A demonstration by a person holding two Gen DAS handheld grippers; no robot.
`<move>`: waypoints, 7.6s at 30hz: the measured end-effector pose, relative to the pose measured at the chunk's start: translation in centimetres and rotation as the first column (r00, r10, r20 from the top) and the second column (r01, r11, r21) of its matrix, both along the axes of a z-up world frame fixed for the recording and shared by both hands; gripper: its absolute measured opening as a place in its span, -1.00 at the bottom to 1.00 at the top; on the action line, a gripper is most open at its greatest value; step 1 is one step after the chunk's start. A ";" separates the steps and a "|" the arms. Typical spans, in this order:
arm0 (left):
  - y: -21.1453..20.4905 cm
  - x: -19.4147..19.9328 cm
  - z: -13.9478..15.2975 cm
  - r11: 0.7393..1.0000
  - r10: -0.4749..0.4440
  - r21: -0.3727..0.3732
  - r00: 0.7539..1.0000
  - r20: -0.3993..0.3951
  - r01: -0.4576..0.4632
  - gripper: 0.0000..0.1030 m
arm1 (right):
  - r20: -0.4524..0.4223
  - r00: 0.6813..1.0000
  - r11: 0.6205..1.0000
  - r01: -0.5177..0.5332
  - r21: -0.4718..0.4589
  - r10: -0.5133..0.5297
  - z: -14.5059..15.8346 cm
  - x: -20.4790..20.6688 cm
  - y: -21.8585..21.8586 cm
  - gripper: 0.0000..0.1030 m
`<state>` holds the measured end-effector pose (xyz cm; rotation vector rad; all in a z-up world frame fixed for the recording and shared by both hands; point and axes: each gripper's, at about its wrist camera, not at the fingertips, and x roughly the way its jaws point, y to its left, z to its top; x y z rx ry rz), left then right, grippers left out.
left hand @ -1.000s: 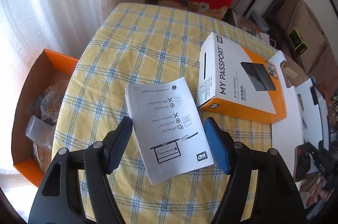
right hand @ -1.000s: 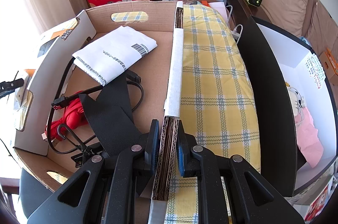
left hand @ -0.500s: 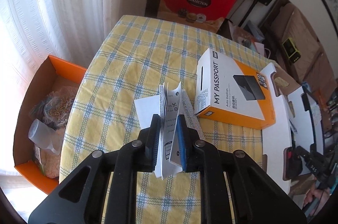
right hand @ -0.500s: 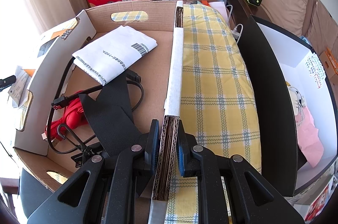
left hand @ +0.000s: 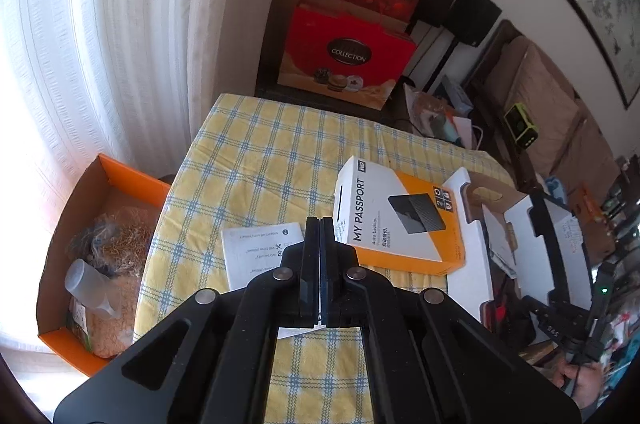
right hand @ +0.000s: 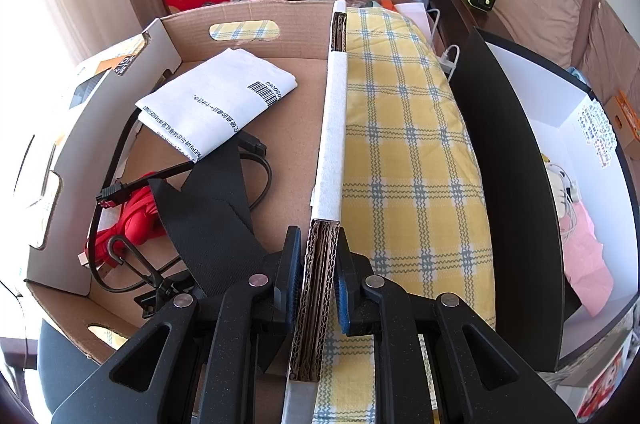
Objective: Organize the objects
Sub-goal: 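Lift the leaflet and carry it over the cardboard box, then lower the leaflet onto the envelope and open the left gripper, then move the left gripper to the orange-and-white My Passport box, then grasp the My Passport box with the left gripper while the right gripper grasps it too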
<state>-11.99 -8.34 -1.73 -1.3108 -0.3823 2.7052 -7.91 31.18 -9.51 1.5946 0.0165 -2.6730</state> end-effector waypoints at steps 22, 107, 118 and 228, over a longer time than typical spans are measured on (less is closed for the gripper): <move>0.7 -1.9 -9.9 0.996 0.071 -0.070 0.965 0.251 -0.055 0.62 | 0.003 1.000 1.000 0.000 -0.008 0.000 -0.1 0.0 0.1 -0.69; 24.5 -4.7 -1.5 0.912 -0.410 0.079 0.905 0.114 0.403 0.32 | 0.008 1.000 1.000 -0.010 -0.024 0.010 -0.3 0.5 0.1 -0.69; 20.0 -3.0 0.5 0.928 -0.365 -0.053 0.929 0.064 0.368 0.71 | 0.003 1.000 1.000 -0.005 -0.029 0.005 -0.2 0.7 0.2 -0.68; 5.4 -8.6 -7.6 0.979 -0.187 0.129 0.954 0.234 0.160 0.55 | 0.074 0.983 0.957 -0.145 -0.251 0.168 3.5 -12.1 -15.4 -0.61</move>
